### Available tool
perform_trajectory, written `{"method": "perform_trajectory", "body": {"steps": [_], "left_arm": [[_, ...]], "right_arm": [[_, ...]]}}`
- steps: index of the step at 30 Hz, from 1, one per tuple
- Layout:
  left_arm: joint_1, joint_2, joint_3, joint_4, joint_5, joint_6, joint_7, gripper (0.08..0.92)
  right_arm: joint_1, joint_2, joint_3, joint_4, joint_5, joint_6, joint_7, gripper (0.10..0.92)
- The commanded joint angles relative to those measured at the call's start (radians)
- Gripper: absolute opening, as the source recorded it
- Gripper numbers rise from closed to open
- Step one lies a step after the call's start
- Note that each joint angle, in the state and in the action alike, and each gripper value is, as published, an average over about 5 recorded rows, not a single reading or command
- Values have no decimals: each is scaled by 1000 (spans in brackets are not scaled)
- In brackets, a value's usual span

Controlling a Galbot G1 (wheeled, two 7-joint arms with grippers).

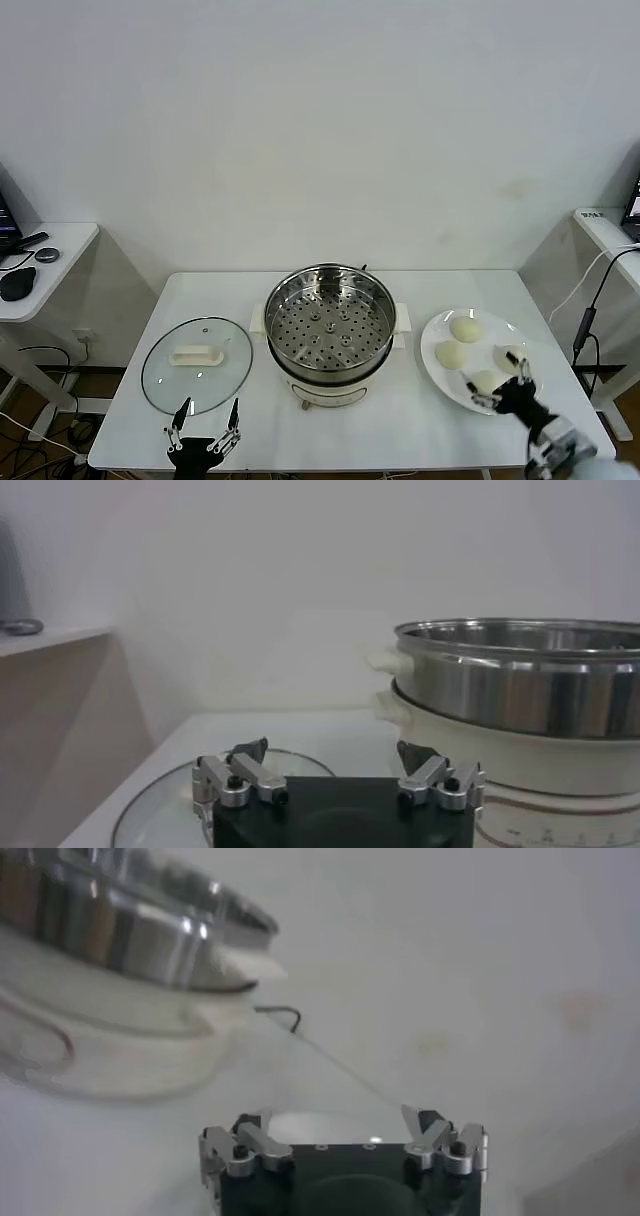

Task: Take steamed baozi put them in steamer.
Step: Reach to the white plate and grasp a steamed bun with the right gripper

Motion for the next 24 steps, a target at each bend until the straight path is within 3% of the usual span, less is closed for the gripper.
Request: {"method": "perform_trajectory", "body": {"steps": [1,7,15,24], "left_arm": [[-21,5,-6,9,19,-14,8,823],[-12,-8,-24,-11,52,-28,4,823],[14,-33,-35,-28,82,-56,-9,823],[34,-46,-59,-30,112,-86,-18,823]], "right_arm": [[429,-414,-145,-249,-344,4,-367,823],[786,-453,-499,-416,-395,83,-535,823],[1256,-343,-1027,-649,-368,171,-642,823],[1435,-194,-1293,-783,-278,132,-702,823]]}}
